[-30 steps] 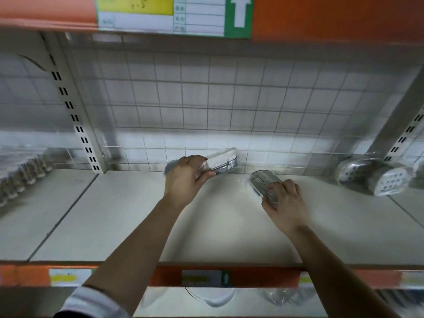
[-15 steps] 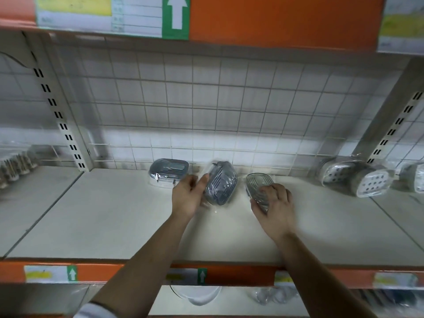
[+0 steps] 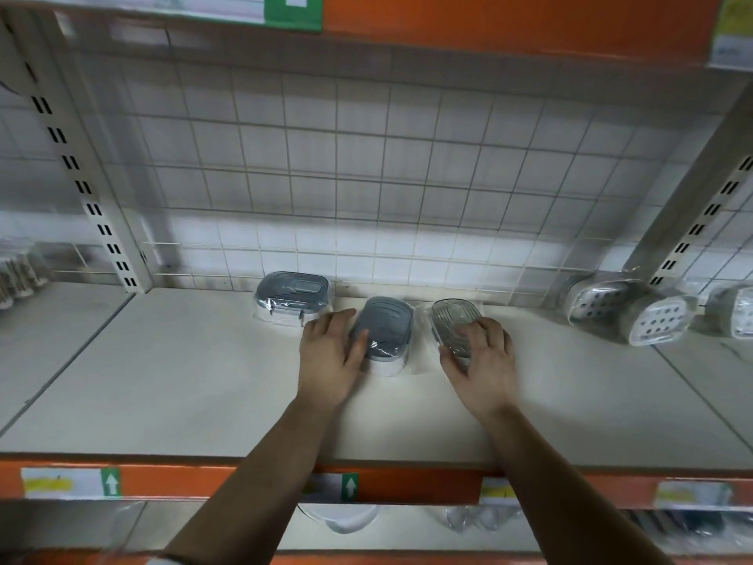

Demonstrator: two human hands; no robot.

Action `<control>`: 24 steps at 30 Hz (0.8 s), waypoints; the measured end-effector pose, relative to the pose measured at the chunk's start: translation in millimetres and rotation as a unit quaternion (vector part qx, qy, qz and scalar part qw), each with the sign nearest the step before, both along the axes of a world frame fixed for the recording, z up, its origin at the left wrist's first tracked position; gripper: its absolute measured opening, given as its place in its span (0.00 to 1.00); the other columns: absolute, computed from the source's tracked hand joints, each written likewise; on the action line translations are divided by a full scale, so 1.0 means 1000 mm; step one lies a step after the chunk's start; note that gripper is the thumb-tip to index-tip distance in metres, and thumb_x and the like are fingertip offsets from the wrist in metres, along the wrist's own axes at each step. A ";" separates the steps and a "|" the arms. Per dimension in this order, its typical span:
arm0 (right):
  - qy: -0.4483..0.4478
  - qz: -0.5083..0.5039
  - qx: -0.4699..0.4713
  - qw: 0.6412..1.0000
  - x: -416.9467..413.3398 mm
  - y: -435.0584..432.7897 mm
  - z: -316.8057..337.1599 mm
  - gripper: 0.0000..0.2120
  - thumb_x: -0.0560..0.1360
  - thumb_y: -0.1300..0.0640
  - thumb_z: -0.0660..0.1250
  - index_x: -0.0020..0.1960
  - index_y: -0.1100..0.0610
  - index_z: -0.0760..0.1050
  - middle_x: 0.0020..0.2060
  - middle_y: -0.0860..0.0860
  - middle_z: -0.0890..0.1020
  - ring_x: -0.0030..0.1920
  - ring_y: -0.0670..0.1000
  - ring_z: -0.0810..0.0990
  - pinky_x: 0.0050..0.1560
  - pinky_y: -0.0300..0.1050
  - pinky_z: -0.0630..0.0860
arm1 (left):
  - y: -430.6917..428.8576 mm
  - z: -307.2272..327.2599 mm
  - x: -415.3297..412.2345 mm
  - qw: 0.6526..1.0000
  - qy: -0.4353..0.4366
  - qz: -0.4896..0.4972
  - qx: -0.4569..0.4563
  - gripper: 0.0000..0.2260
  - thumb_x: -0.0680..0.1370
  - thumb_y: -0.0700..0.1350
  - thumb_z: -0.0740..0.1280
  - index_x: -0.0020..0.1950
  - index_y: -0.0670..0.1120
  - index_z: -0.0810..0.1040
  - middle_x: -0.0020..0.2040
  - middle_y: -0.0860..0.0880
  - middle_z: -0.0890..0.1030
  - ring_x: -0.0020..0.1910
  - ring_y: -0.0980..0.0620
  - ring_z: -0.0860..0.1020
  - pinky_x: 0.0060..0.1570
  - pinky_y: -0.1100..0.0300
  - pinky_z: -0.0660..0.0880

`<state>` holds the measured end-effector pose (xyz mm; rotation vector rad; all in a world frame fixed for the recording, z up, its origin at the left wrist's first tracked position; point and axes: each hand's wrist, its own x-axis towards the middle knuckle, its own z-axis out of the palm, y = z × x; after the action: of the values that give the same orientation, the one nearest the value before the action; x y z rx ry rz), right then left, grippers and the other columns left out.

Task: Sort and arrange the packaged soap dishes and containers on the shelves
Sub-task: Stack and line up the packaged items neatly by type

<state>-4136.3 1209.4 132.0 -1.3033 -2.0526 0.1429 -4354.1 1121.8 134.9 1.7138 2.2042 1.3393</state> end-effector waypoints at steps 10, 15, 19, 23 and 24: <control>0.006 -0.043 -0.040 0.998 0.000 -0.006 0.006 0.18 0.70 0.48 0.74 0.55 0.54 0.74 0.56 0.51 0.76 0.53 0.60 0.72 0.46 0.44 0.66 | 0.006 0.003 0.016 0.983 0.093 -0.074 -0.139 0.34 0.71 0.71 0.63 0.71 0.55 0.67 0.77 0.48 0.60 0.70 0.44 0.67 0.64 0.52 0.70; -0.015 -0.048 -0.066 0.997 0.013 -0.038 0.016 0.18 0.69 0.49 0.74 0.53 0.56 0.74 0.55 0.53 0.75 0.51 0.60 0.74 0.50 0.48 0.69 | 0.004 0.010 0.020 0.981 0.112 -0.090 -0.127 0.30 0.71 0.68 0.66 0.65 0.50 0.71 0.66 0.44 0.71 0.60 0.42 0.71 0.59 0.52 0.72; 0.054 -0.060 -0.076 0.994 0.040 -0.076 0.033 0.14 0.67 0.52 0.75 0.49 0.54 0.75 0.50 0.51 0.78 0.49 0.59 0.77 0.51 0.52 0.74 | -0.012 0.018 0.030 0.984 0.066 -0.129 -0.100 0.28 0.69 0.65 0.71 0.62 0.49 0.74 0.62 0.45 0.75 0.59 0.44 0.74 0.59 0.51 0.74; 0.120 -0.094 -0.016 0.988 0.084 -0.115 0.047 0.13 0.66 0.55 0.74 0.49 0.53 0.76 0.47 0.50 0.79 0.47 0.57 0.78 0.46 0.54 0.77 | -0.035 0.025 0.069 0.989 0.026 -0.144 -0.036 0.26 0.68 0.63 0.72 0.58 0.49 0.75 0.58 0.47 0.77 0.56 0.45 0.75 0.55 0.54 0.74; 0.122 -0.105 -0.010 0.987 0.094 -0.121 0.049 0.13 0.66 0.54 0.73 0.49 0.53 0.75 0.47 0.50 0.79 0.47 0.56 0.78 0.46 0.53 0.77 | -0.040 0.026 0.080 0.988 0.029 -0.152 -0.026 0.26 0.68 0.63 0.72 0.58 0.49 0.75 0.58 0.47 0.77 0.56 0.46 0.75 0.55 0.53 0.74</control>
<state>-4041.9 1087.9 180.7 -1.4298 -1.7017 0.2167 -4273.7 1081.6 161.4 1.9937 1.8833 1.1628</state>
